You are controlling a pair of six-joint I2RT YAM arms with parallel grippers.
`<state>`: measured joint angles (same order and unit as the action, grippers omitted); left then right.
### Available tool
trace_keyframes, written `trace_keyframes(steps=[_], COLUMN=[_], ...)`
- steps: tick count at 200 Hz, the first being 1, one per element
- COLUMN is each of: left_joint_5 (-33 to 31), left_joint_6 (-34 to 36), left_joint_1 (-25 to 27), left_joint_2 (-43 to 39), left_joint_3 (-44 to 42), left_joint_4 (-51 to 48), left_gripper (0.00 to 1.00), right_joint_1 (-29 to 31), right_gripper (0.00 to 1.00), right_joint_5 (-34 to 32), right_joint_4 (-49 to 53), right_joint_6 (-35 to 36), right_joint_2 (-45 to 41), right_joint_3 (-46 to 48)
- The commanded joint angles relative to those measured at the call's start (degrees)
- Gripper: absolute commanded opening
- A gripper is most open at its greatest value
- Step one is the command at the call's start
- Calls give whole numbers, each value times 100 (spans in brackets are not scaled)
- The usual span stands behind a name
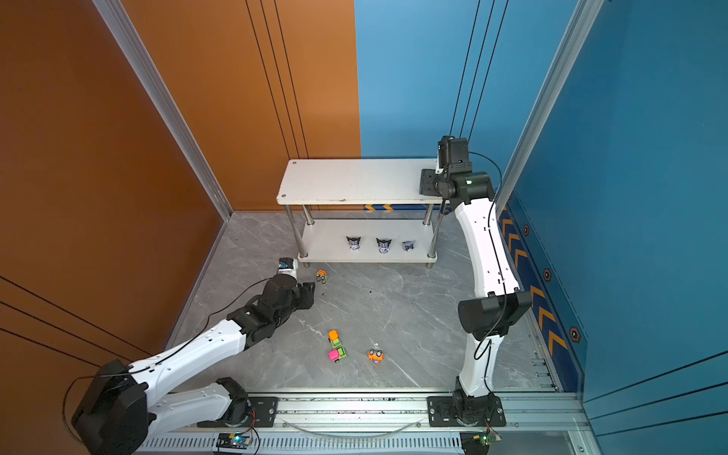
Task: Place and organize the plastic toys onto the shelf
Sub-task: 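Lower the truck onto the top shelf board and open the right gripper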
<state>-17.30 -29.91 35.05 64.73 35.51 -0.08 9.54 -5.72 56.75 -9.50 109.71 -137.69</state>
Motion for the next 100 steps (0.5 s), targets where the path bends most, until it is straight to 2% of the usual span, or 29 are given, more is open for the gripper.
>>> trace_keyframes(steps=[1,26,59,76,100], left_joint_5=[-84,-168,-267,-255,-221], left_joint_6=[-50,-65,-218,-314,-403], left_joint_1=[72,77,98,117,146], left_joint_2=[-290,-574,-838,-856,-785], left_joint_3=[-91,-301,-713,-926,-1182], left_joint_4=[-104,-167,-245,-273,-177], left_gripper=[53,53,53,53,53], right_joint_1=[-45,-40,-34,40,383], right_gripper=[73,74,74,68,57], right_joint_5=[99,282,516,591,640], right_joint_4=[94,-267,-1592,-2131,-1773], right_joint_6=[-92,-253,-863,-1129,-1054], right_joint_2=[-651,-1460,-3340,-4347,-4978], right_joint_3=[48,866,3741,5199,6142])
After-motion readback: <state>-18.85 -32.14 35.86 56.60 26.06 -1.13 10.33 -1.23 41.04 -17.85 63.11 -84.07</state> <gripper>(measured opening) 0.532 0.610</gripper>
